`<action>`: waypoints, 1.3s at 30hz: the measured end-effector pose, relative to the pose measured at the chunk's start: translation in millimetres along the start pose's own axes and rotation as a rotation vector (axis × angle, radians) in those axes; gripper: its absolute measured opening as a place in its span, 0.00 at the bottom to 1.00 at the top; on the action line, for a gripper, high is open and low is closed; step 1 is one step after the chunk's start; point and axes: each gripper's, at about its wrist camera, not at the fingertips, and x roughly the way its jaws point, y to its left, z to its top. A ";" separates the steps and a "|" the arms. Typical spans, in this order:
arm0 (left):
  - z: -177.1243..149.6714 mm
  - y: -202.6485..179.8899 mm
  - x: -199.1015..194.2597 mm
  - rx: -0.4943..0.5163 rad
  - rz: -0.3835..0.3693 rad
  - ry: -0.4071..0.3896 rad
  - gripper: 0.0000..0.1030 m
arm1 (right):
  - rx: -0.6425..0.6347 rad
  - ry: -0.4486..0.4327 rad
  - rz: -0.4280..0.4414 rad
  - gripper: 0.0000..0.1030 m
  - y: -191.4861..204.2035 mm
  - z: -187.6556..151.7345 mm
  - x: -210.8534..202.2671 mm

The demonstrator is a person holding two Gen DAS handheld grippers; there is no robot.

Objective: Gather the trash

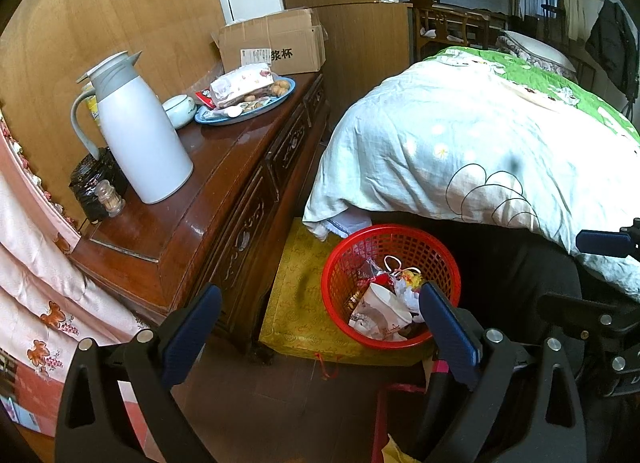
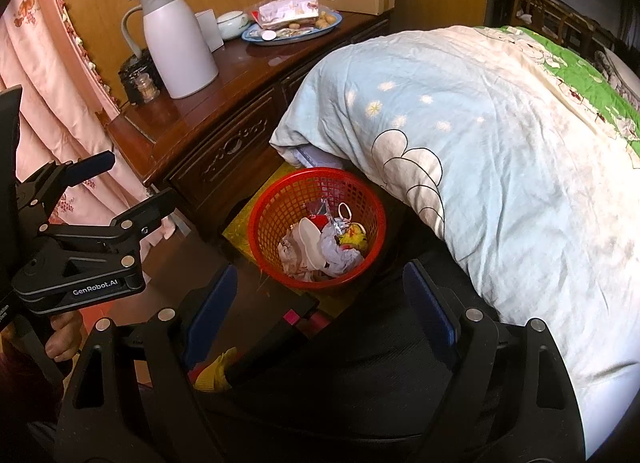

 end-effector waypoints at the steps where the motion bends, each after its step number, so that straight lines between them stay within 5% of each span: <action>1: 0.0 -0.2 0.0 0.000 0.001 0.000 0.94 | 0.000 0.000 0.000 0.80 0.0 0.1 0.1; 39: -1.1 -1.3 5.8 -0.007 -0.015 0.011 0.94 | 0.001 0.001 0.000 0.80 1.6 0.9 -1.1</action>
